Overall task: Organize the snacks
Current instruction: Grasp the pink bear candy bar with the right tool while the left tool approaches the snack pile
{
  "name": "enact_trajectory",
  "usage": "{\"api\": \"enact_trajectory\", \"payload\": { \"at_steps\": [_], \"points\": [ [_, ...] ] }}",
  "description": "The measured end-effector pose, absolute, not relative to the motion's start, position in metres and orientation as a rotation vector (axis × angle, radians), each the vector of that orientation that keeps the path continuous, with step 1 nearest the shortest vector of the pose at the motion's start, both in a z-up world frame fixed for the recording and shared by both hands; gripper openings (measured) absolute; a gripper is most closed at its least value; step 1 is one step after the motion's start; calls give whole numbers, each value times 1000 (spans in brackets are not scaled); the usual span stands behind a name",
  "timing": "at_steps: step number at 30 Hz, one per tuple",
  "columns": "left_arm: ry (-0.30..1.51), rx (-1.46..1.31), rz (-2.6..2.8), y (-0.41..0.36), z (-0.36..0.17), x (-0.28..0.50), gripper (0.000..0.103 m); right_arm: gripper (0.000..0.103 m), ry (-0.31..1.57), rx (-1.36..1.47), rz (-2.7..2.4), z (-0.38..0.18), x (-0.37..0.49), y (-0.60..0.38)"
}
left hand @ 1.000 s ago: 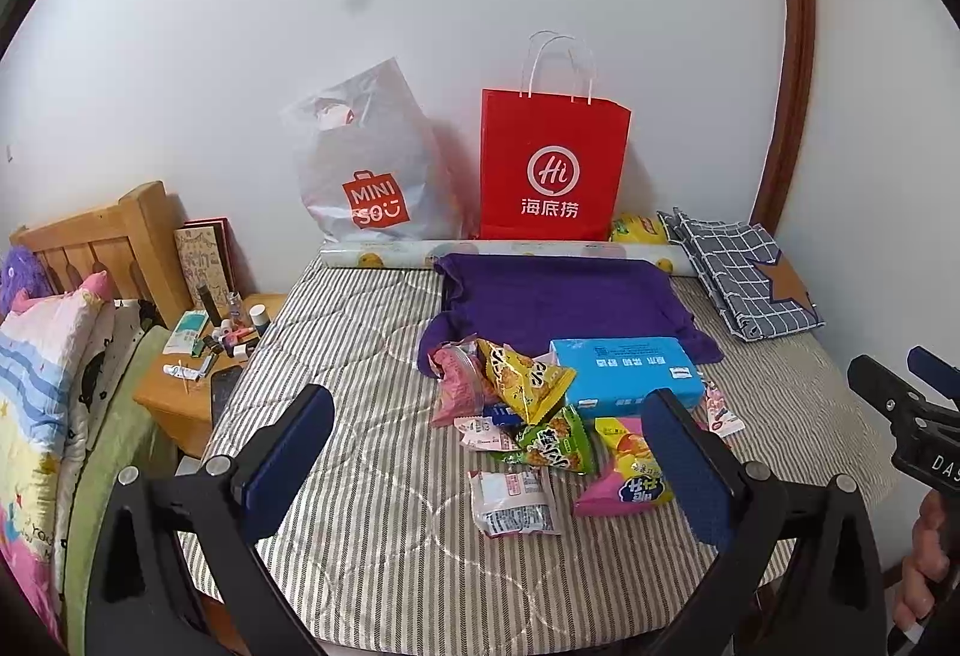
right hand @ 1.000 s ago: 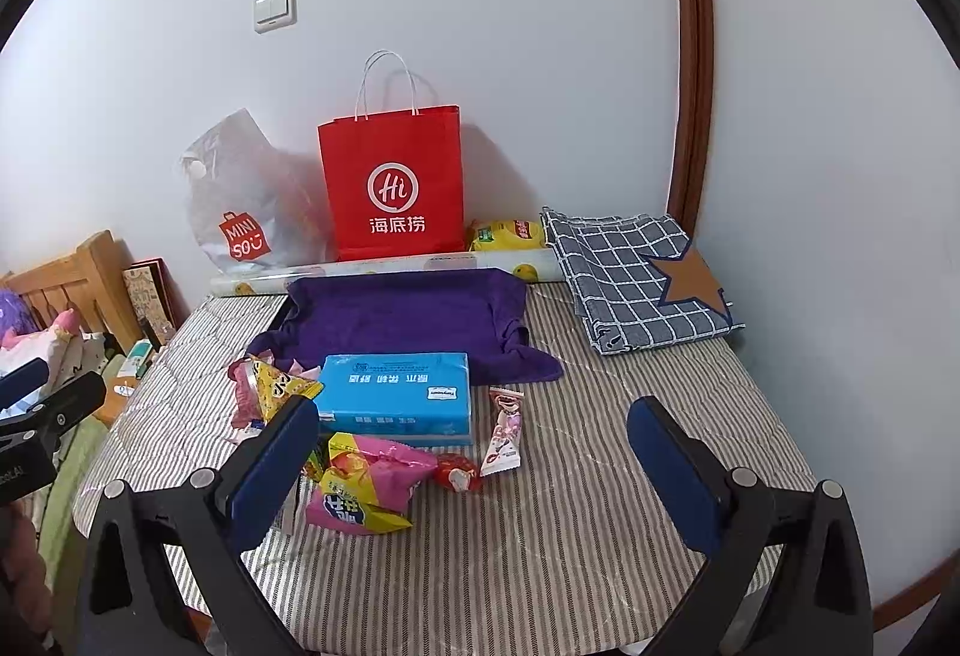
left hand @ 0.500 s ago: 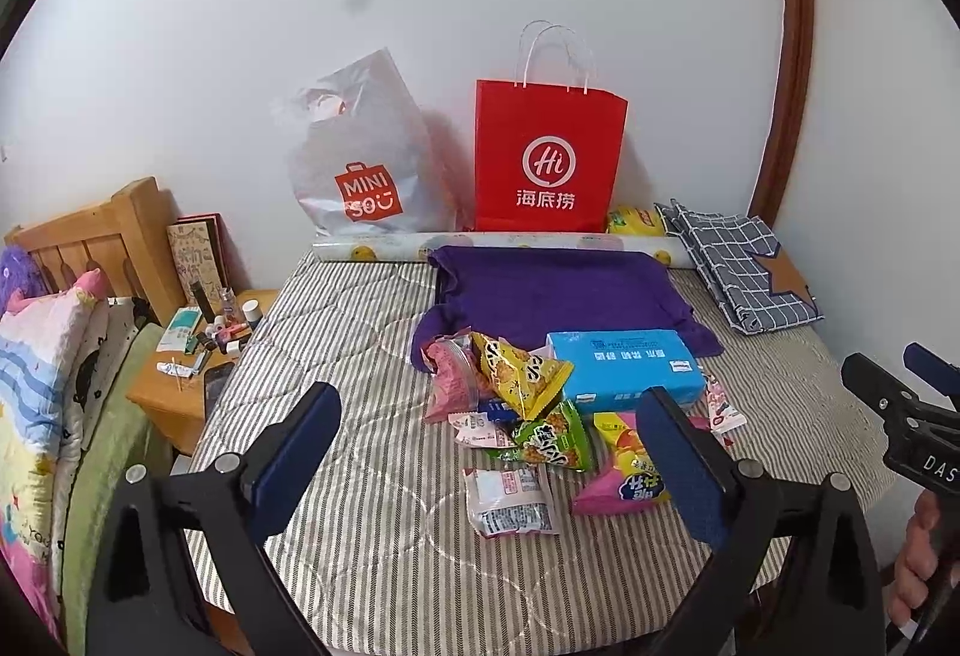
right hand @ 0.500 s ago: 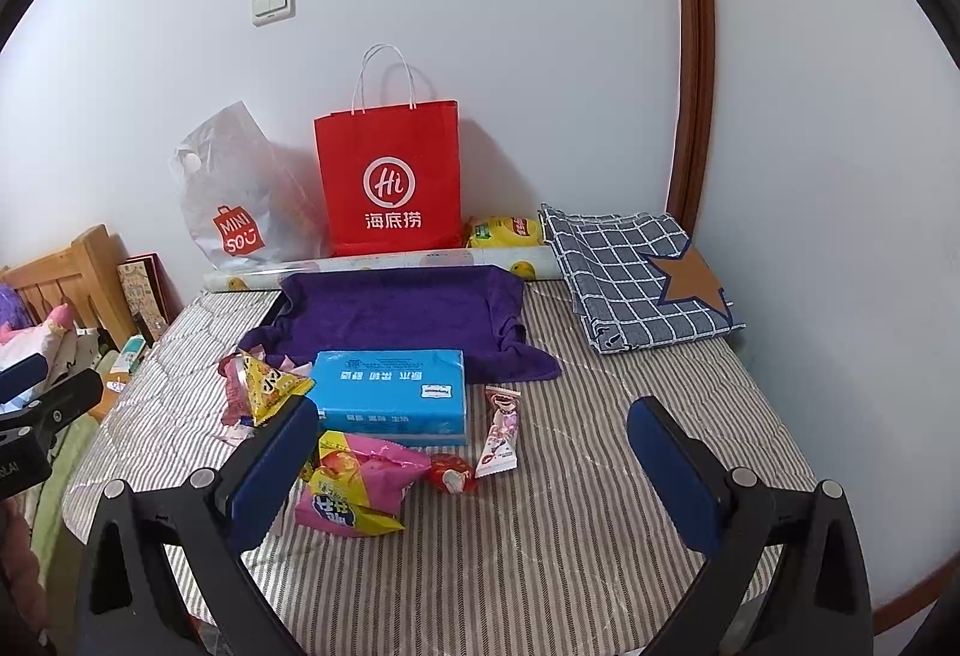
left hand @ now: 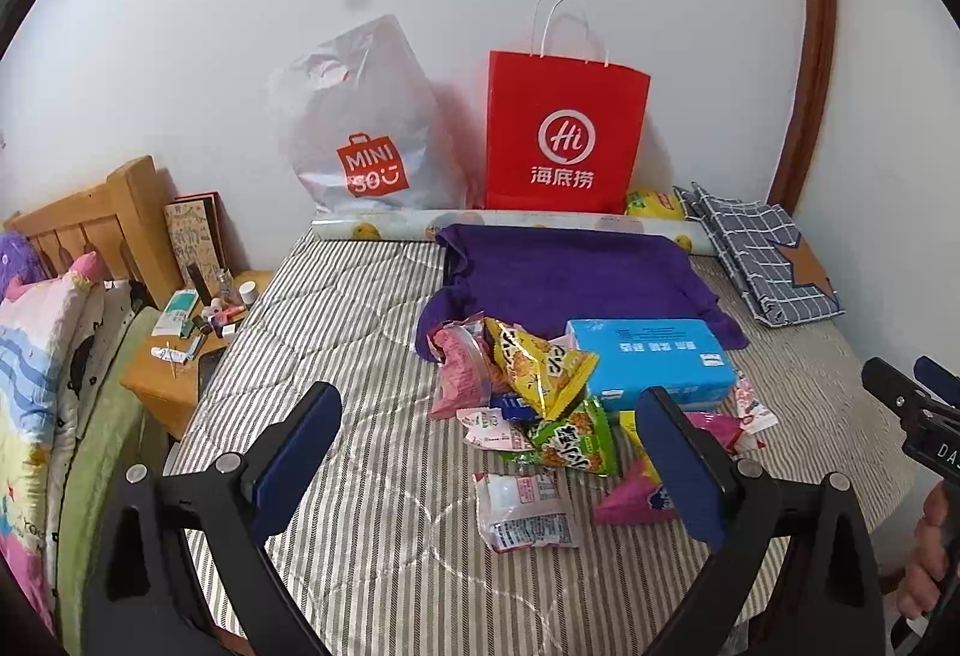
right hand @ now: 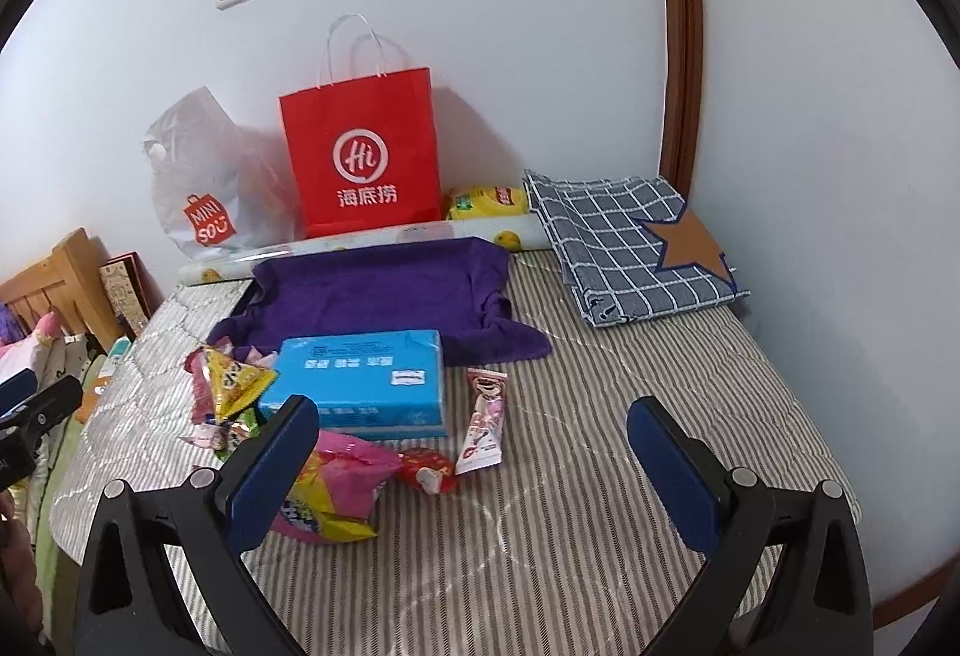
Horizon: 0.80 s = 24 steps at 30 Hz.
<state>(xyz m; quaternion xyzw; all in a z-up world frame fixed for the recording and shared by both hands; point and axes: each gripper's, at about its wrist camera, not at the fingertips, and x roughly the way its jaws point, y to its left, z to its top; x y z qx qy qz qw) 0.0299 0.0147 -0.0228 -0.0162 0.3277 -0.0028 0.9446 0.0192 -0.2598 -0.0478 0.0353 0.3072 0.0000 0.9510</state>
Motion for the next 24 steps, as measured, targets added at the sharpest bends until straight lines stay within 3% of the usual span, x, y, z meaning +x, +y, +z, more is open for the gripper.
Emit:
{"api": "enact_trajectory", "payload": {
  "at_steps": [13,24],
  "points": [
    [779,-45,14,29,-64,77,93,101,735,94,-23,-99,57,-282],
    [822,-52,0,35,-87,116,92,71,830,73,5,-139,115,-279]
  ]
}}
